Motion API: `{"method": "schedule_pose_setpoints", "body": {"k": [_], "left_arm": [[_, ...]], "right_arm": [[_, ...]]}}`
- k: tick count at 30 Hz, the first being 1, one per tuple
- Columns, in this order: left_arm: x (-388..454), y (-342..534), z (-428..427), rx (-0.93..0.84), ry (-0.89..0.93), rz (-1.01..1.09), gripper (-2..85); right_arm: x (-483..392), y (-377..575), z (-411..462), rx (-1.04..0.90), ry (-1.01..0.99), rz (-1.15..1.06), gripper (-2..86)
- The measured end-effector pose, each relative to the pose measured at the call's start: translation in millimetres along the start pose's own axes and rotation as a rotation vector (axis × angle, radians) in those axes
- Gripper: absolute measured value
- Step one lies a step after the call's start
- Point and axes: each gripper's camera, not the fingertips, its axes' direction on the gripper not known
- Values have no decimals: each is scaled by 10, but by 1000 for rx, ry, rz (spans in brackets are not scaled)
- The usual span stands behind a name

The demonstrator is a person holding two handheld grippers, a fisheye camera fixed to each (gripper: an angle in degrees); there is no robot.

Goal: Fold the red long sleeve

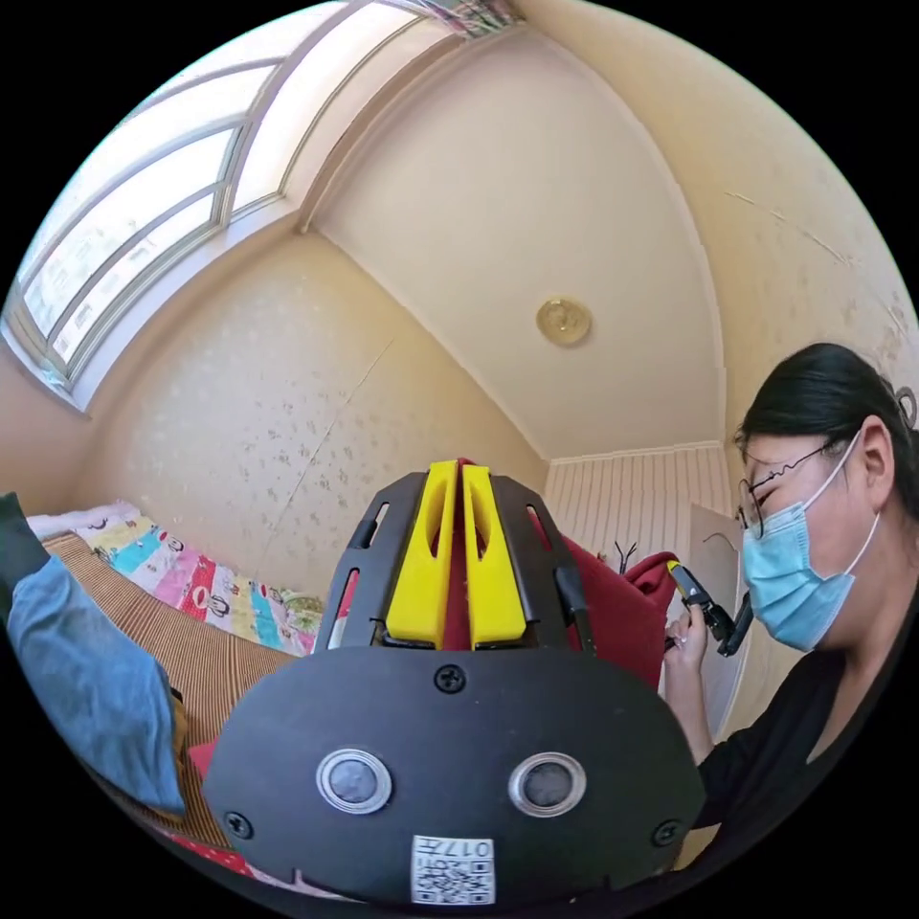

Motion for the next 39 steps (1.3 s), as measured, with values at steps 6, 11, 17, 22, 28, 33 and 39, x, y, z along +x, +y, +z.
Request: {"method": "schedule_pose_setpoints", "body": {"k": [6, 11, 17, 22, 28, 33, 39], "left_arm": [[695, -115, -603, 77, 2, 196, -10], [874, -201, -727, 36, 26, 206, -10], [793, -101, -717, 70, 230, 267, -10], [199, -140, -649, 177, 691, 91, -10], [-587, 138, 134, 215, 1007, -126, -10], [-922, 1400, 991, -305, 392, -360, -10], [-870, 2496, 1272, -780, 101, -362, -5]], "right_arm": [[183, -25, -716, 101, -64, 110, 28], [399, 60, -630, -62, 37, 108, 30], [881, 965, 105, -591, -443, 78, 38], [1172, 2134, 220, -908, -778, 194, 48], [1502, 3142, 78, -804, -759, 304, 26], [17, 5922, 826, -1549, -984, 284, 130], [-1028, 7135, -161, -1558, -1076, 88, 128]]}}
